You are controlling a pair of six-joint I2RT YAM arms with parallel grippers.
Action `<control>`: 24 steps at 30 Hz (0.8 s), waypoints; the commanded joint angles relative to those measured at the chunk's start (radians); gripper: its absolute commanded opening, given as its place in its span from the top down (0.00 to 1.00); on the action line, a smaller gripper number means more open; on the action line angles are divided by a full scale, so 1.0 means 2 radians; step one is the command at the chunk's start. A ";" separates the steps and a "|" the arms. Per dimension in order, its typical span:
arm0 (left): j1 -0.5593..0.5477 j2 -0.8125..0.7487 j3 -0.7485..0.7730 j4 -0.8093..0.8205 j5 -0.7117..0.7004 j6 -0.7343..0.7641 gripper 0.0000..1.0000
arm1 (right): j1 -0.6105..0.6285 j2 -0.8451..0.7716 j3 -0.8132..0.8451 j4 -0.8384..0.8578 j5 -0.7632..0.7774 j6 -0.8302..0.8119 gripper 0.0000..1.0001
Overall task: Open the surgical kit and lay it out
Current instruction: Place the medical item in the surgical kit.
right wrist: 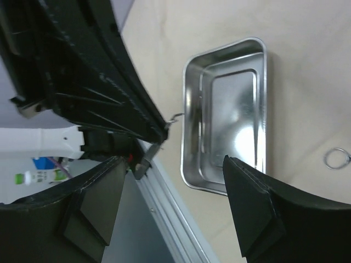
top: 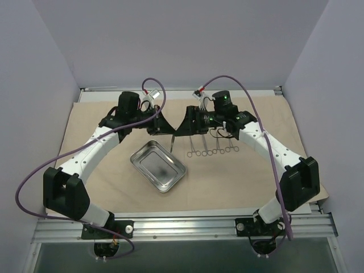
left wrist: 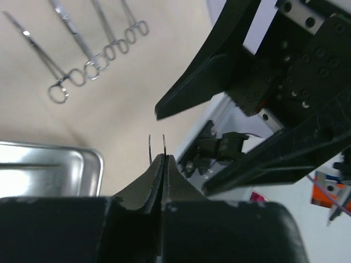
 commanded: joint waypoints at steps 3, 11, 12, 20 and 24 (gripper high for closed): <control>0.000 -0.011 -0.035 0.198 0.078 -0.127 0.98 | -0.002 -0.047 -0.037 0.128 -0.076 0.090 0.27; 0.001 -0.016 -0.069 0.298 0.091 -0.197 0.98 | -0.002 -0.059 -0.063 0.157 -0.087 0.110 0.30; 0.001 -0.016 -0.073 0.322 0.094 -0.204 0.98 | -0.002 -0.060 -0.066 0.157 -0.088 0.110 0.31; 0.002 -0.011 -0.077 0.363 0.100 -0.241 0.98 | -0.002 -0.056 -0.071 0.170 -0.096 0.118 0.49; 0.001 0.000 -0.076 0.396 0.104 -0.260 0.98 | -0.002 -0.051 -0.074 0.177 -0.096 0.122 0.77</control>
